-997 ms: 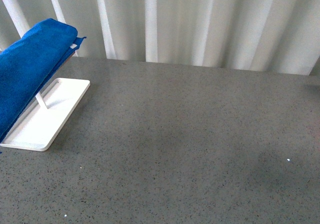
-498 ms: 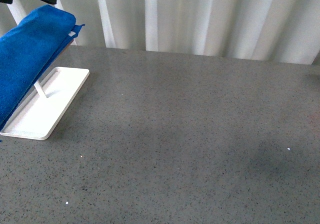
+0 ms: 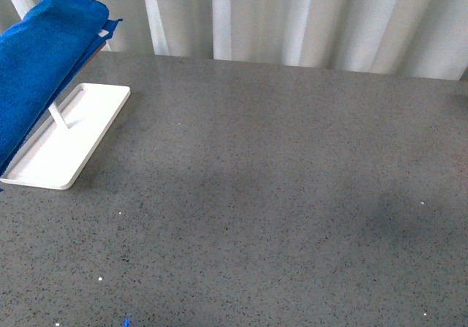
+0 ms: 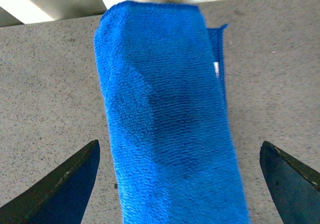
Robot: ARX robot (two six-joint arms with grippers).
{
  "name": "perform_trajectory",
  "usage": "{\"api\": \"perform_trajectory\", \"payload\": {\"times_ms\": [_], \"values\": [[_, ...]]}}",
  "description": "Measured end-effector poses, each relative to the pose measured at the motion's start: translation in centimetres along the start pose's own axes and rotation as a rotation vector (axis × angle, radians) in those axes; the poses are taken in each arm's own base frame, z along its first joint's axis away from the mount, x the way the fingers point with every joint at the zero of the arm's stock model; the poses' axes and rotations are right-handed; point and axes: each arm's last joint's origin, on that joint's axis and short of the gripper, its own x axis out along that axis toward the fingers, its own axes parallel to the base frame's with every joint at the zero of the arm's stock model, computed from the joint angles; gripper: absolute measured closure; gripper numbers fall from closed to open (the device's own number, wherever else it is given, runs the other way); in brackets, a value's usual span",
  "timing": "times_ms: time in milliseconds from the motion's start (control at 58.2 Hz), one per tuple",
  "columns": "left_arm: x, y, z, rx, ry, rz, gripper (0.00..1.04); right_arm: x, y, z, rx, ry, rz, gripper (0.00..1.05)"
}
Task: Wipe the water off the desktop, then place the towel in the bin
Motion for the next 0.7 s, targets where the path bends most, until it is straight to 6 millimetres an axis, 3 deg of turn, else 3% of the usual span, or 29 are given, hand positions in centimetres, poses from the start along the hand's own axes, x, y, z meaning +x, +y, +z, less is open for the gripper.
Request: {"api": "perform_trajectory", "payload": {"times_ms": [241,704], "values": [[2.6,0.7,-1.3,0.003,0.050,0.034,0.07,0.0,0.0,0.0,0.000,0.000,0.000,0.07],[4.1,-0.6,-1.5,0.064,0.025,0.016,0.07,0.0,0.0,0.0,0.000,0.000,0.000,0.07]]}}
